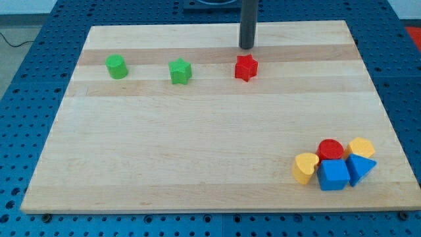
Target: Move the red star towards down
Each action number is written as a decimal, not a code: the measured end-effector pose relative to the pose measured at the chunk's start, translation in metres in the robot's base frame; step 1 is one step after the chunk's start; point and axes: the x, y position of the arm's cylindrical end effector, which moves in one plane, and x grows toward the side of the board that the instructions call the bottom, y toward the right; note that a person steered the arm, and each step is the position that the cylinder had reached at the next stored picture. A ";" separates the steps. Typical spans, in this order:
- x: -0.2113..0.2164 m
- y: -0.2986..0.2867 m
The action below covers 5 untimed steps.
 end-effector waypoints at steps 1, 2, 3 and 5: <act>0.053 0.000; 0.109 0.000; 0.117 0.002; 0.101 -0.036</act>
